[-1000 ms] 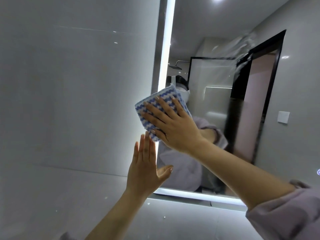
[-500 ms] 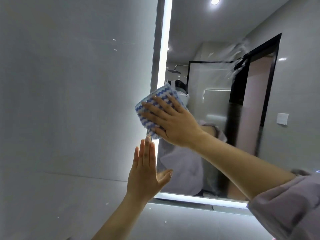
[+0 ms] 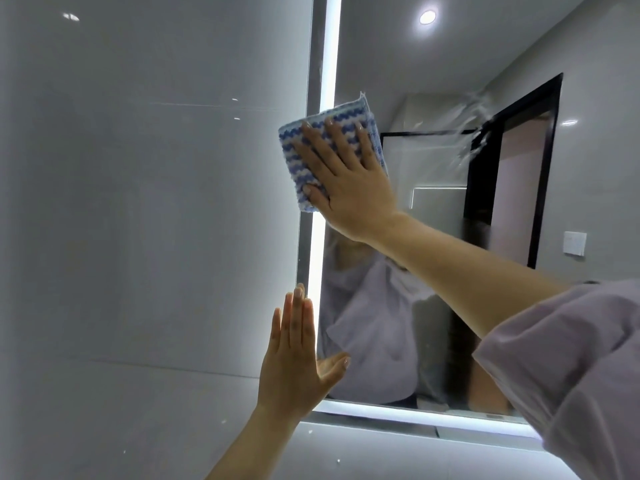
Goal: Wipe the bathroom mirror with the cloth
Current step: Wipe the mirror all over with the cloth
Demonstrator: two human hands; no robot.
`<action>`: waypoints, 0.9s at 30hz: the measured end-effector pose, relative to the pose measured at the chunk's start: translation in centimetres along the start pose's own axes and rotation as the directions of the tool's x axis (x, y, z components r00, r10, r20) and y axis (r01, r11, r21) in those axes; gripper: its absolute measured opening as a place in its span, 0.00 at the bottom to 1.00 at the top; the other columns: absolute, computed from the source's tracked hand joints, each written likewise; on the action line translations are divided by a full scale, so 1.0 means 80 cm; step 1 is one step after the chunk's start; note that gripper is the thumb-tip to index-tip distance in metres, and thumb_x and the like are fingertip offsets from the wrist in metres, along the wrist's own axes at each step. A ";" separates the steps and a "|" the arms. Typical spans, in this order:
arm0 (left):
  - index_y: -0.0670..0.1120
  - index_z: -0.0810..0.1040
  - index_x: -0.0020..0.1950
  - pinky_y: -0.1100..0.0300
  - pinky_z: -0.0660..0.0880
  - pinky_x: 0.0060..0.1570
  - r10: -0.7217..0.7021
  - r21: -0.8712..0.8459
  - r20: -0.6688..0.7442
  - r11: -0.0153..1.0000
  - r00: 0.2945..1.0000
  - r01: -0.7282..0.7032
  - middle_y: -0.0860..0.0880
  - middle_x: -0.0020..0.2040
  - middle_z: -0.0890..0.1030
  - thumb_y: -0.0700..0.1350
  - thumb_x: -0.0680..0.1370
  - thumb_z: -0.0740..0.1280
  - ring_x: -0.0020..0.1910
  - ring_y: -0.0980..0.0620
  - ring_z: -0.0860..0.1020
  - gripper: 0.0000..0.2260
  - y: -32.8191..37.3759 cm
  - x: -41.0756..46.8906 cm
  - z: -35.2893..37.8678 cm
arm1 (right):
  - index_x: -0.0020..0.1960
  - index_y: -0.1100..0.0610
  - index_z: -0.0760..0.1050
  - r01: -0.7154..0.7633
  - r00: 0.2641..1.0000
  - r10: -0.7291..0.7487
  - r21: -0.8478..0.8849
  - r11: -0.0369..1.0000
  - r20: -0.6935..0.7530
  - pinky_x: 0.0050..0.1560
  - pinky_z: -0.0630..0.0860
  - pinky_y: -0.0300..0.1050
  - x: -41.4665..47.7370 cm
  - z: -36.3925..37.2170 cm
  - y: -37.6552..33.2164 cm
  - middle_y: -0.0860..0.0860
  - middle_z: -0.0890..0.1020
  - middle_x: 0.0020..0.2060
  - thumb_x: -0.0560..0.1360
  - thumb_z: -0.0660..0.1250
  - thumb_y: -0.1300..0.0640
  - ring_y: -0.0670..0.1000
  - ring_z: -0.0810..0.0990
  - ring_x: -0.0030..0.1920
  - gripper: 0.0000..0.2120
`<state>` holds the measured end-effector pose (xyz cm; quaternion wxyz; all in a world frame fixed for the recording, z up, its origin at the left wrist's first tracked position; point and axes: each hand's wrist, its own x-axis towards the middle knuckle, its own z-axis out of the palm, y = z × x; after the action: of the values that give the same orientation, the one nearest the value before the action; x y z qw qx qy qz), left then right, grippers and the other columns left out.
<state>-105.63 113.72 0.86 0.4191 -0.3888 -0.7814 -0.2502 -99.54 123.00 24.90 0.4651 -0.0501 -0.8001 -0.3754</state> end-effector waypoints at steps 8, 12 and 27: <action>0.41 0.48 0.78 0.50 0.54 0.74 0.005 -0.004 -0.009 1.000 1.000 -0.005 0.42 0.77 0.54 0.72 0.75 0.47 0.75 0.42 0.58 0.44 0.000 0.001 -0.002 | 0.79 0.55 0.43 0.078 0.992 -0.084 0.059 0.995 0.093 0.76 0.36 0.58 -0.087 0.025 -0.057 0.53 0.45 0.78 0.82 0.44 0.41 0.56 0.41 0.78 0.31; 0.41 0.53 0.76 0.51 0.45 0.73 -0.001 0.009 0.024 1.000 1.000 0.001 0.42 0.76 0.58 0.72 0.74 0.48 0.74 0.42 0.60 0.42 0.001 0.002 -0.004 | 0.79 0.55 0.46 0.098 0.987 -0.102 0.037 0.994 0.127 0.75 0.35 0.56 -0.111 0.029 -0.070 0.52 0.46 0.78 0.81 0.42 0.42 0.55 0.41 0.77 0.30; 0.38 0.57 0.77 0.56 0.43 0.77 -0.016 -0.050 0.093 0.999 0.996 0.020 0.42 0.79 0.53 0.72 0.74 0.54 0.79 0.45 0.48 0.45 -0.002 0.002 0.001 | 0.79 0.53 0.44 -0.069 0.998 0.069 0.024 0.997 0.003 0.76 0.38 0.58 0.018 -0.017 0.030 0.50 0.47 0.79 0.81 0.44 0.38 0.56 0.43 0.78 0.32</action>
<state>-105.87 113.74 0.92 0.3704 -0.4033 -0.7968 -0.2555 -98.37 123.48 27.77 0.4778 -0.0725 -0.8028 -0.3493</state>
